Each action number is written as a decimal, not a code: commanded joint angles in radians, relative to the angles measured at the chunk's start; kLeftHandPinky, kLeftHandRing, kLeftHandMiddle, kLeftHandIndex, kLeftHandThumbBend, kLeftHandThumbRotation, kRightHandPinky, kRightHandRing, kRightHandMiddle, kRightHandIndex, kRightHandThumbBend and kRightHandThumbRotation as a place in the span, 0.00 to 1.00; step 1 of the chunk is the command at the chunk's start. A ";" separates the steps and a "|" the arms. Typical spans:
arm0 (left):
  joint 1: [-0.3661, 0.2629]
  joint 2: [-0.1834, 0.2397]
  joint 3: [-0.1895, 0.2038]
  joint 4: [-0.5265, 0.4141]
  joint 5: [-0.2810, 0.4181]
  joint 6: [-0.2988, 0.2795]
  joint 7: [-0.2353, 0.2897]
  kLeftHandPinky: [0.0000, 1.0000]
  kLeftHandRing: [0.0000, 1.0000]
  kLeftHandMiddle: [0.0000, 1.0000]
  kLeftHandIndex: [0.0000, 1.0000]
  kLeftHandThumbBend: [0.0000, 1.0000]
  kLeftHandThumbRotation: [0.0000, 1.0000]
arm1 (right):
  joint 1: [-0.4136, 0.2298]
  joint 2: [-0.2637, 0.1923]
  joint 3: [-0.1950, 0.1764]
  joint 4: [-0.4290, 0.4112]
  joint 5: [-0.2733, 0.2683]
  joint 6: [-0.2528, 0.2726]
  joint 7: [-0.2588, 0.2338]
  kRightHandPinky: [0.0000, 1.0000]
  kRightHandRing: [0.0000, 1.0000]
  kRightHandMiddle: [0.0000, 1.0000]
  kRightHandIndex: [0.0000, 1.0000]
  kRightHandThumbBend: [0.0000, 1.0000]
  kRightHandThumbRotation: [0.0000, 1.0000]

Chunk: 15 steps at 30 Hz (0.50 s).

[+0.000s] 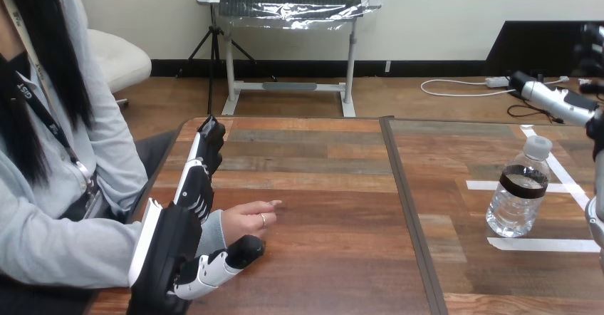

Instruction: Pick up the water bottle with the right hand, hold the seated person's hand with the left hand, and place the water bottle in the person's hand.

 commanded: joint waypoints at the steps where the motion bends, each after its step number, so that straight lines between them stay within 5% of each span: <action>1: -0.032 0.006 0.005 -0.061 -0.008 -0.006 0.001 1.00 1.00 1.00 1.00 1.00 0.67 | -0.079 0.016 0.000 0.011 0.019 0.025 0.018 0.73 0.81 0.84 0.88 1.00 0.36; 15: -0.024 0.020 0.007 -0.073 -0.012 -0.005 -0.005 1.00 1.00 1.00 1.00 1.00 0.66 | -0.064 0.035 0.005 0.028 0.029 0.100 0.057 0.79 0.84 0.86 0.90 1.00 0.36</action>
